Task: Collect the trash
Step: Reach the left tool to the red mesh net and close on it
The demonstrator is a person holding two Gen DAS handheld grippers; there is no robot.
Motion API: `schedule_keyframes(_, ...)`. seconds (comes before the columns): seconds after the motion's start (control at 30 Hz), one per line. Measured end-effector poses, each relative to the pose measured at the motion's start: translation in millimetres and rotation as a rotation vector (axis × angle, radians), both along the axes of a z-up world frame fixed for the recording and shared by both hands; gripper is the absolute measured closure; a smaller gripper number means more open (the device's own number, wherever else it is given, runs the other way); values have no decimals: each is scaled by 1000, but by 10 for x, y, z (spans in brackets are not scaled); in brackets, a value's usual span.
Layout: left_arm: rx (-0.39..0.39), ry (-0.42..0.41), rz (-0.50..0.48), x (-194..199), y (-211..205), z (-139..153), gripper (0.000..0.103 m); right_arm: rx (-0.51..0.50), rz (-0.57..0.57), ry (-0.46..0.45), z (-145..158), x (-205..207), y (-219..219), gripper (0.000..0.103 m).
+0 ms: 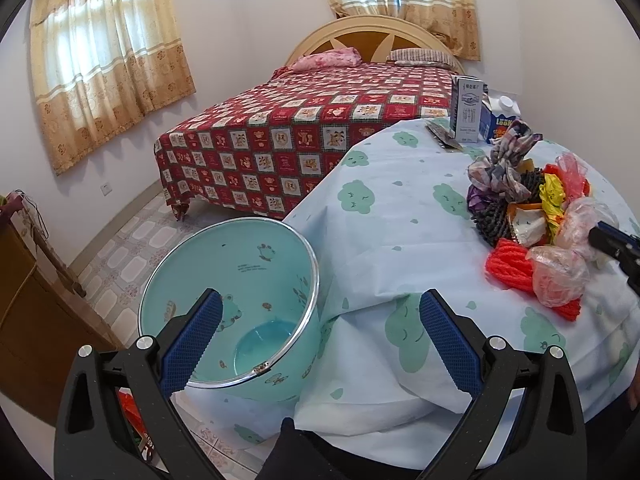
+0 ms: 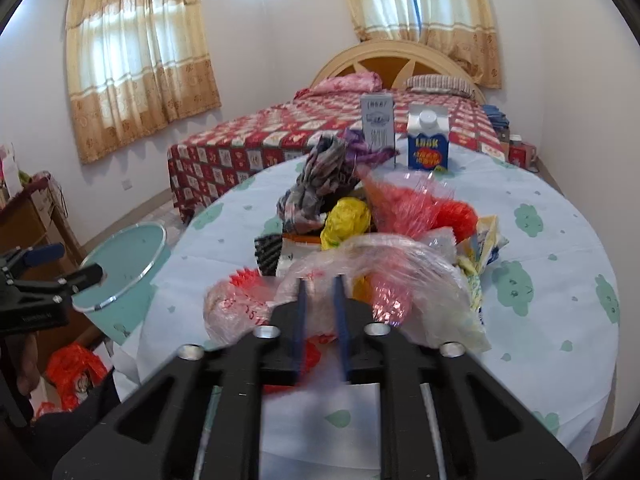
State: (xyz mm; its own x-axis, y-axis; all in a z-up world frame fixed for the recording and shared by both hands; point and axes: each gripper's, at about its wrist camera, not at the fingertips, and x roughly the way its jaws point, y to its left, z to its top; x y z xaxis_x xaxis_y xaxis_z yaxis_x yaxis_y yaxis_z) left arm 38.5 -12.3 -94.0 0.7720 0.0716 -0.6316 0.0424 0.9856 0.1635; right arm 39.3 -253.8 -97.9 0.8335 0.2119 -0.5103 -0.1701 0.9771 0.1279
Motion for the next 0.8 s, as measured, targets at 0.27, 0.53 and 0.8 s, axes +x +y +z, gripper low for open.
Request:
schedule_keyframes(0.27, -30, 2, -45, 10, -296, 75, 6, 24, -74, -144, 506, -321, -320, 99)
schedule_keyframes(0.53, -55, 30, -138, 52, -982, -23, 6, 32, -265, -119, 358, -348, -1028, 99)
schedule_keyframes(0.8, 9, 93, -198, 187, -1546, -333, 7, 49, -324, -74, 24, -409, -1395, 99)
